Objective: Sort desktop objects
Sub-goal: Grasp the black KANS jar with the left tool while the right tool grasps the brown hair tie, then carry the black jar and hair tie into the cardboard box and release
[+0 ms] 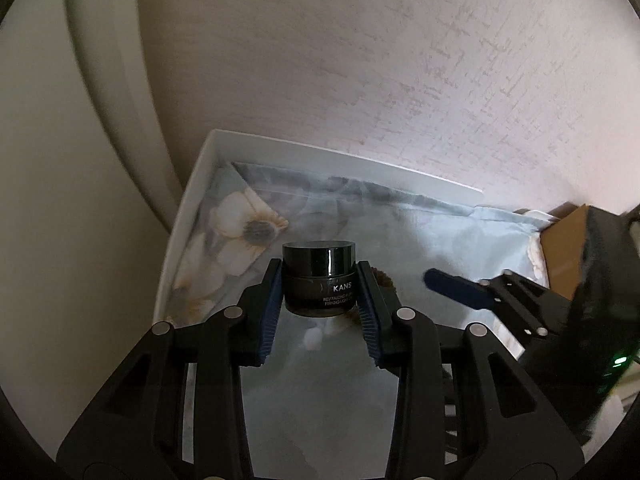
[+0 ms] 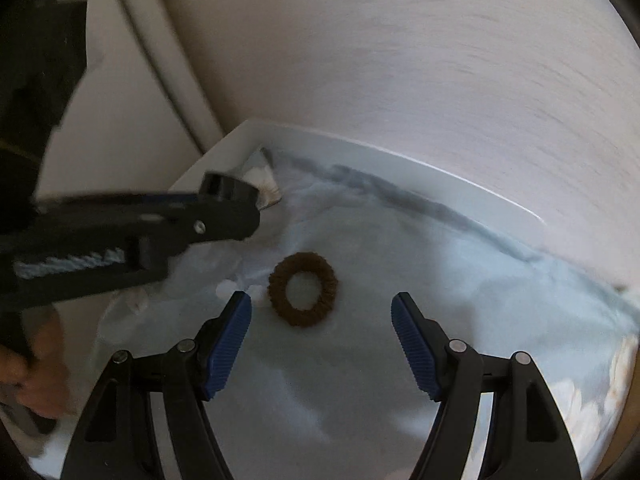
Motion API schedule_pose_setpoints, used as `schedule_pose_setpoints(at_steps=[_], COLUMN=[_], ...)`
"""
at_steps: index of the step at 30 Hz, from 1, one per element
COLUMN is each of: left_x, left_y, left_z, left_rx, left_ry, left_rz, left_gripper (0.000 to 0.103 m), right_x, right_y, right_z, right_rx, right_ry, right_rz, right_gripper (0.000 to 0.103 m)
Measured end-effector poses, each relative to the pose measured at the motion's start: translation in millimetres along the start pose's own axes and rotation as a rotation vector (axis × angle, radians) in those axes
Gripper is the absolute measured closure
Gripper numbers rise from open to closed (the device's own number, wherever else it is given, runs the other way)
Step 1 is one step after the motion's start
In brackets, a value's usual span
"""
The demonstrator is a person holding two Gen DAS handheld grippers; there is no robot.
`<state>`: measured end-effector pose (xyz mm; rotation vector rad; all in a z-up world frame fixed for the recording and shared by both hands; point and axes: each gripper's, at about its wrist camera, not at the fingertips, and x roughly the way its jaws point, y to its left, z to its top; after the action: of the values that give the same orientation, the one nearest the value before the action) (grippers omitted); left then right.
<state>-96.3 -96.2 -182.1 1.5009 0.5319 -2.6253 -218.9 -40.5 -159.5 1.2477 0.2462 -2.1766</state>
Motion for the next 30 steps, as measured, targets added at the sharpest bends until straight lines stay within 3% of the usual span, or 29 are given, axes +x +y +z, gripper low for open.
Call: schedule_pose_setpoints(at_steps=[2, 4, 11, 13, 15, 26, 30], left_x=[-3.6, -6.6, -21.7, -25.1, -27.6, -52.4, -76.0], left_y=[2.9, 5.7, 14.7, 16.7, 15.9, -4.6, -28.7], left_z=[-0.7, -0.6, -0.8, -1.6, -1.7, 3.5, 10.9], left_rx=[-0.006, -0.018, -0.041, -0.038, -0.032, -0.003, 0.013], left_ry=[-0.006, -0.011, -0.035, -0.039, -0.045, -0.078, -0.094], left_rz=[0.004, 0.004, 0.008, 0.013, 0.02, 0.017, 0.015], left_gripper=[0.071, 0.071, 0.071, 0.071, 0.071, 0.071, 0.071], right_x=[5.4, 8.8, 19.3, 17.6, 15.0, -36.6, -77.6], right_y=[6.3, 10.0, 20.4, 20.4, 17.6, 5.3, 0.4], right_z=[-0.7, -1.6, -6.3, -8.0, -8.3, -2.8, 5.7], right_rx=[-0.036, -0.055, -0.1, -0.104, -0.09, 0.027, 0.061], right_ry=[0.014, 0.019, 0.043, 0.034, 0.037, -0.041, -0.084], right_rz=[-0.009, -0.015, -0.063, -0.08, -0.081, -0.058, -0.072], right_gripper=[0.044, 0.054, 0.061, 0.077, 0.085, 0.086, 0.086])
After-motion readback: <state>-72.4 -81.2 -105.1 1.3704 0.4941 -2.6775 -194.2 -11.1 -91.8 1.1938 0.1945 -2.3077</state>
